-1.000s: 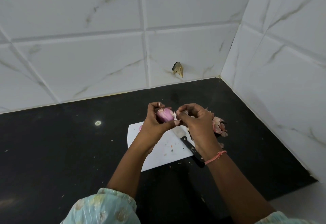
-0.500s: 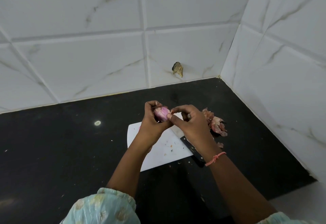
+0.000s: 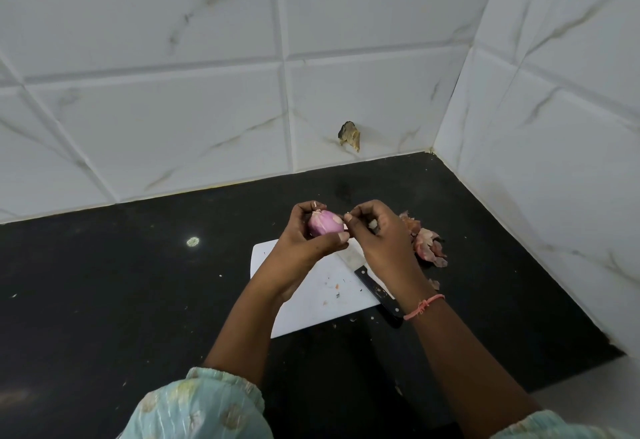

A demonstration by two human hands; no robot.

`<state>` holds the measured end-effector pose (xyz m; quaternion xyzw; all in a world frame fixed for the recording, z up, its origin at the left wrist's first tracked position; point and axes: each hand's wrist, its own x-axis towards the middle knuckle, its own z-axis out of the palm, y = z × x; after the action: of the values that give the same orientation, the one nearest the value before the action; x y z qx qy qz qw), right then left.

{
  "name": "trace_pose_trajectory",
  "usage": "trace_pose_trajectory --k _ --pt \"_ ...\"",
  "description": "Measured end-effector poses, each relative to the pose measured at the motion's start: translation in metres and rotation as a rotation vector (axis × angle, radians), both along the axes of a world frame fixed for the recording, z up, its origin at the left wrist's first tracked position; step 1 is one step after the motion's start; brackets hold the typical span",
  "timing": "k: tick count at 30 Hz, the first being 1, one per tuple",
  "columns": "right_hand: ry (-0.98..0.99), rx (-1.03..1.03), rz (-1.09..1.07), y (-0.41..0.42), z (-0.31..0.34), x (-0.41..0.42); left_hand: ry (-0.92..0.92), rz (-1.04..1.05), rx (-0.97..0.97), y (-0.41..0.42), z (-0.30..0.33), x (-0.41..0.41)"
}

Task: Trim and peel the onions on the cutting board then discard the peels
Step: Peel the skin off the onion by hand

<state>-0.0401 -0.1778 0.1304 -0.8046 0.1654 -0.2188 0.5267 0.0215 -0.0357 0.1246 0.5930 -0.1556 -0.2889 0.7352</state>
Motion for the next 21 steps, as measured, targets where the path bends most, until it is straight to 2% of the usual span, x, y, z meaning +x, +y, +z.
trace_pose_trajectory --k 3,7,9,12,14,17,21 --pt "-0.056 0.070 -0.087 -0.003 -0.002 0.000 0.055 -0.002 -0.064 -0.001 0.002 -0.001" --pt "-0.118 0.110 -0.056 -0.008 0.001 -0.002 0.015 0.023 -0.026 0.001 0.001 0.000" --pt "-0.070 0.173 -0.043 -0.011 0.000 0.005 -0.027 0.034 -0.010 0.000 0.000 0.001" --pt "0.131 0.323 -0.027 -0.009 0.003 0.014 -0.091 0.049 -0.001 -0.001 -0.001 0.000" --pt "0.133 0.231 0.026 -0.002 0.008 0.005 -0.149 0.063 0.018 -0.001 -0.001 0.000" --pt "-0.047 0.041 0.119 0.003 0.010 -0.006 -0.249 0.085 0.034 -0.003 0.000 -0.002" --pt "-0.087 -0.036 0.044 0.003 0.005 -0.002 -0.289 0.126 0.062 -0.005 -0.002 -0.001"
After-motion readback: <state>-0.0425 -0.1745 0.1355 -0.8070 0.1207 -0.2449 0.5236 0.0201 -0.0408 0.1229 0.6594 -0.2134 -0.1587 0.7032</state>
